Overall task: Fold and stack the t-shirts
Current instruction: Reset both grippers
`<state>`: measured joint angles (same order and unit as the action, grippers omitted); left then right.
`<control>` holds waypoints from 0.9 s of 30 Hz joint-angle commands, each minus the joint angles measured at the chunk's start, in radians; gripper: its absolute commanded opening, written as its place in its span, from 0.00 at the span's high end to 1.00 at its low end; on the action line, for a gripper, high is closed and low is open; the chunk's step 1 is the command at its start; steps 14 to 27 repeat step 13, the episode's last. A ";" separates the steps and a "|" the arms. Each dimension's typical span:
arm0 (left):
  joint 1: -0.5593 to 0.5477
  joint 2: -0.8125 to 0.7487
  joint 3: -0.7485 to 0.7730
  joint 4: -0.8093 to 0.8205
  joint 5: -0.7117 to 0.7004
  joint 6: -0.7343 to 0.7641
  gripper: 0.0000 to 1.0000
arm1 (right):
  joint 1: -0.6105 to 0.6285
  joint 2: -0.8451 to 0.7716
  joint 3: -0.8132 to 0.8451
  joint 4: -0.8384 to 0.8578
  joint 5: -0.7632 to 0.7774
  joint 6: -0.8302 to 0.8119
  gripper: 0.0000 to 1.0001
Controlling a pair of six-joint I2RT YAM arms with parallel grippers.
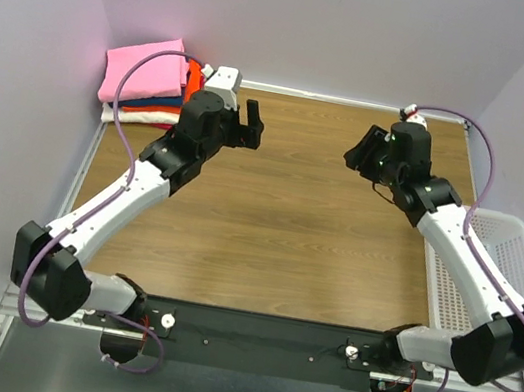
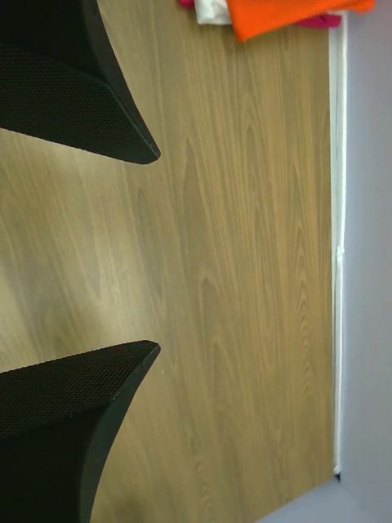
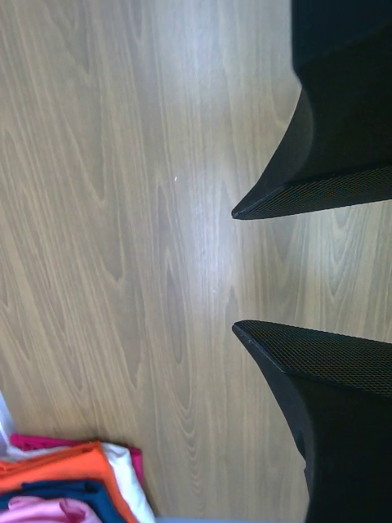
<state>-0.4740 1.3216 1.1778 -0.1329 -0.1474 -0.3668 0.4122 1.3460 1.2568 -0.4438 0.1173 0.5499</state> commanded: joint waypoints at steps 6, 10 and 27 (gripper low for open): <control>-0.054 -0.120 -0.018 -0.056 -0.018 0.146 0.04 | 0.004 -0.169 -0.160 0.065 0.192 0.025 0.44; -0.054 -0.143 -0.010 -0.057 -0.021 0.198 0.04 | 0.004 -0.197 -0.172 0.083 0.223 0.028 0.45; -0.054 -0.150 -0.009 -0.059 -0.014 0.220 0.04 | 0.004 -0.194 -0.162 0.085 0.240 0.031 0.43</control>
